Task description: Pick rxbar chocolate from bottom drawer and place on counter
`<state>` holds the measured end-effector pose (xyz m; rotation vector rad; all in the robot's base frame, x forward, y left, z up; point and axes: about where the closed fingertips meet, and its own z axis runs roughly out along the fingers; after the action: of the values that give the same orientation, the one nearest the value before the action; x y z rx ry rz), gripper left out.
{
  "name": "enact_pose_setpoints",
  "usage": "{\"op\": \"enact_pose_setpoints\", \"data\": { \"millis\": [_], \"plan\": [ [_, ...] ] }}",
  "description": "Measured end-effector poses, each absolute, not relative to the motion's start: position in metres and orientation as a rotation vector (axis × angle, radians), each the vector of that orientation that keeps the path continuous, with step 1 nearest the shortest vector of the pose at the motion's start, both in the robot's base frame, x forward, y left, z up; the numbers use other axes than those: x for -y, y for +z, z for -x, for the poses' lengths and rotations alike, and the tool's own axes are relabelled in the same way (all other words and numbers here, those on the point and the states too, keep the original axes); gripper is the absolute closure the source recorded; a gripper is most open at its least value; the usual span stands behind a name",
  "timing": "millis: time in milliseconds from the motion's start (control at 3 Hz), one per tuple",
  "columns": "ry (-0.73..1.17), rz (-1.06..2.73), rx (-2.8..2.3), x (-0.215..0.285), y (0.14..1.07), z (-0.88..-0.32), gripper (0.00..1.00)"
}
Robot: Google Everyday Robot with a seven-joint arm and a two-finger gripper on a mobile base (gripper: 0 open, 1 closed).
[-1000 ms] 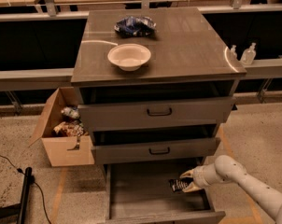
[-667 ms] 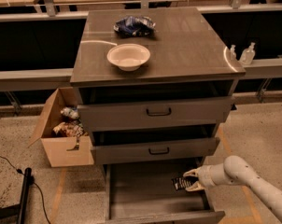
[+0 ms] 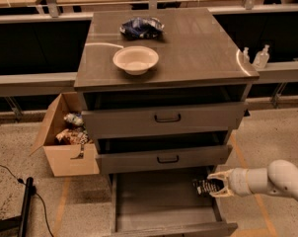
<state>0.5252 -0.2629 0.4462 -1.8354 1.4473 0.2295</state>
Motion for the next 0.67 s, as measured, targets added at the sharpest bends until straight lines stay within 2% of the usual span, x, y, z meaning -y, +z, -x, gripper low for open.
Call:
{"op": "enact_pose_setpoints", "data": {
  "millis": [667],
  "plan": [
    [0.090,1.775,-1.405,0.283,0.574,-0.537,1.00]
  ]
}}
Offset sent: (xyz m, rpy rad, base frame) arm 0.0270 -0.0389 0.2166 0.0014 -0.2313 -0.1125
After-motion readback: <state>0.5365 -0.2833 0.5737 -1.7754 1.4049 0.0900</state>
